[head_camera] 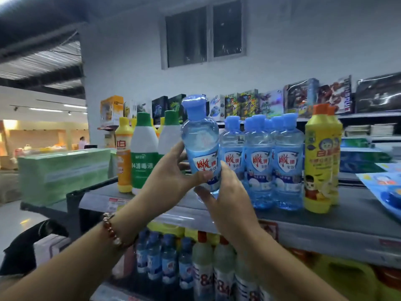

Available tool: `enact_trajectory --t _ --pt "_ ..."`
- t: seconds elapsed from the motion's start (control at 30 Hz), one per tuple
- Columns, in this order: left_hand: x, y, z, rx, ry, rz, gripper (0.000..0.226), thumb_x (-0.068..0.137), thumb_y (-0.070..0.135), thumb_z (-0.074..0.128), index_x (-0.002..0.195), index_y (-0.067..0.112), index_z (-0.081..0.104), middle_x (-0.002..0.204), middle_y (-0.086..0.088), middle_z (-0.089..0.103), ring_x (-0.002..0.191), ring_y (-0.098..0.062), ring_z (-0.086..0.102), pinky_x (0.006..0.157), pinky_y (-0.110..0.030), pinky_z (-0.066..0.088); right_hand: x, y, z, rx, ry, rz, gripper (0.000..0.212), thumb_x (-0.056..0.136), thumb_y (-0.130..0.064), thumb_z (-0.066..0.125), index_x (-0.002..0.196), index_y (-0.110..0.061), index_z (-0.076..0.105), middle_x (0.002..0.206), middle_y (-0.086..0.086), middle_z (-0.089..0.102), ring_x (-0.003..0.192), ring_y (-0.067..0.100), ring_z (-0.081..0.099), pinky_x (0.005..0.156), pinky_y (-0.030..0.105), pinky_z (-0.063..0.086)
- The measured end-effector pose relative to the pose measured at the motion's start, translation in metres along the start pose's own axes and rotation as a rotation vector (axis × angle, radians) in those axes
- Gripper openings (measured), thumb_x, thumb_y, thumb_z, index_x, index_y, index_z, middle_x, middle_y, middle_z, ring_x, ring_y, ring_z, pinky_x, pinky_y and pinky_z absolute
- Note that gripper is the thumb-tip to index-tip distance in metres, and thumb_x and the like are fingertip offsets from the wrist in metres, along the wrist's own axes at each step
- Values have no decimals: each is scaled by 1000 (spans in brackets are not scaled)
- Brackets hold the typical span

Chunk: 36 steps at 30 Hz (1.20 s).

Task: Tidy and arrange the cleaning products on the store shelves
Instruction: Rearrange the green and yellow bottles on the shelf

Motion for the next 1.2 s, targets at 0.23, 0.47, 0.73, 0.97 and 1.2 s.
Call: enact_trajectory --t 0.23,0.47,0.73,0.97,1.2 --pt "56 -74 6 -47 -85 -1 62 83 10 82 129 42 54 108 7 76 99 -11 74 79 -31 61 21 21 51 -203 -3 251 85 102 -41 52 160 -21 -7 156 4 40 136 20 45 107 38 45" --pt "76 -105 18 -23 -107 38 67 89 25 78 143 38 40 101 20 72 89 7 71 70 -14 56 29 27 65 -401 -6 371 92 103 -31 53 158 -20 -20 161 3 28 130 23 53 101 38 49" --pt "81 -120 23 92 -105 53 90 88 45 76 157 35 19 122 12 68 105 -6 68 90 -39 61 32 27 67 -590 14 417 89 103 -24 55 159 -15 -13 155 6 38 130 23 54 104 38 48" --pt "55 -102 13 387 -251 181 87 96 39 63 163 32 9 160 12 39 140 -7 45 116 -28 38 28 8 57 -655 -85 355 83 101 -31 55 161 -21 -1 152 1 43 134 20 49 106 34 44" --pt "41 -53 -70 775 77 561 61 89 45 47 138 11 61 131 -9 69 113 -26 70 88 -37 58 61 -70 43 -768 -92 -99 64 99 -34 56 157 -22 32 158 -4 41 144 12 36 114 16 15"
Point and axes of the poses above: each hand's wrist, its own x-axis towards the middle knuckle, its own z-axis out of the palm, y = z × x, the point moved 9 cm from there along x, towards the middle knuckle
